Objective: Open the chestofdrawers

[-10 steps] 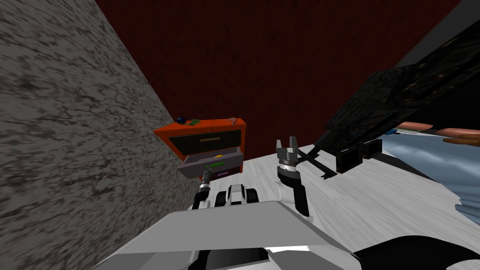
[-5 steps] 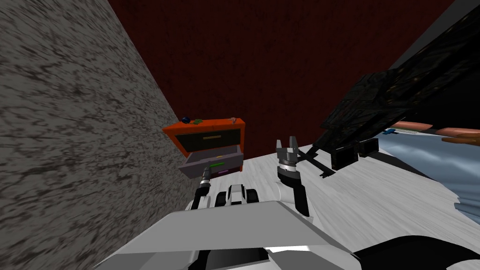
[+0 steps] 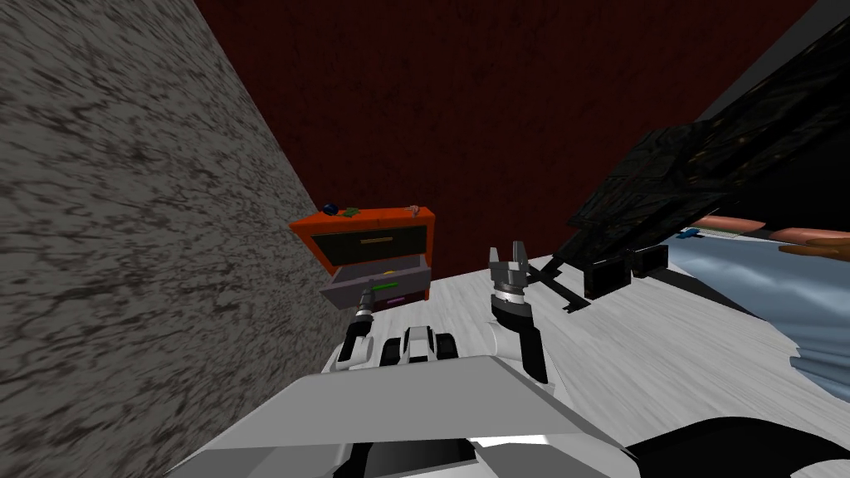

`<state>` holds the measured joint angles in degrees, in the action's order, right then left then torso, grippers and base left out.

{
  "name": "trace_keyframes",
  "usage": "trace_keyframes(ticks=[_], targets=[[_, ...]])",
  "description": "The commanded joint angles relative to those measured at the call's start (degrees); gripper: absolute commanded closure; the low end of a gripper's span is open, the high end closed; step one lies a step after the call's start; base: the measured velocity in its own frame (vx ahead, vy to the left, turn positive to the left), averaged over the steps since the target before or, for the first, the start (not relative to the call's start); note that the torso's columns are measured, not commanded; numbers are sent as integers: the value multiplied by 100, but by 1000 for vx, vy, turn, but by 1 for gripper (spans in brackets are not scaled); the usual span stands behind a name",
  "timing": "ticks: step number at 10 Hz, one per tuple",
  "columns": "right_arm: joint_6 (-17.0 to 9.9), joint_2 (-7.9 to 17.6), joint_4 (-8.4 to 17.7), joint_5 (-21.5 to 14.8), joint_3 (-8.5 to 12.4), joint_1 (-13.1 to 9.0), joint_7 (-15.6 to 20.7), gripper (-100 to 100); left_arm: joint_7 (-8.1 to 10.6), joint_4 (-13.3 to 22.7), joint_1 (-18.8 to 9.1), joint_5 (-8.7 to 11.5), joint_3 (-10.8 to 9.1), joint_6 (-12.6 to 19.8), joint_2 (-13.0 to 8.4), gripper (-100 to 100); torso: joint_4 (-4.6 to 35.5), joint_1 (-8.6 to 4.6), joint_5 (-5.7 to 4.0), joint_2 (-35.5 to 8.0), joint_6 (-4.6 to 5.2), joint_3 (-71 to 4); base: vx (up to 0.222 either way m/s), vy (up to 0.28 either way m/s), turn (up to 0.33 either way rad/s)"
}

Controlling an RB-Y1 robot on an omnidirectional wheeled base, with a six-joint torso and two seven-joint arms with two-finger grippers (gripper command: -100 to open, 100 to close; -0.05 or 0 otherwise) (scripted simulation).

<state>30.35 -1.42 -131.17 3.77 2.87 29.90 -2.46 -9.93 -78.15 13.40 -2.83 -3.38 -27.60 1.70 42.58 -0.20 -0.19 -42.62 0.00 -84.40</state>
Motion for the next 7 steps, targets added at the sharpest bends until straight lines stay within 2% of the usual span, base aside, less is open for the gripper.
trace_keyframes(ticks=[1, 2, 7], targets=[[0, 0, 0, 0, 0, 0, 0, 0, 19, -140, 13, -3, 17, 172, -13, -100, 13, -4, -10, -11, -7, 5, -18, 1, -6], [0, 0, 0, 0, 0, 0, 0, 0, 27, -146, 22, -3, 21, 220, -13, 0, 2, -1, -4, -2, -7, 2, 0, 0, 0], [0, 0, 0, 0, 0, 1, 0, 0, 30, -102, 53, -2, 23, 255, -8, 0, -25, 17, 15, 30, 0, -15, 0, 0, 0]])
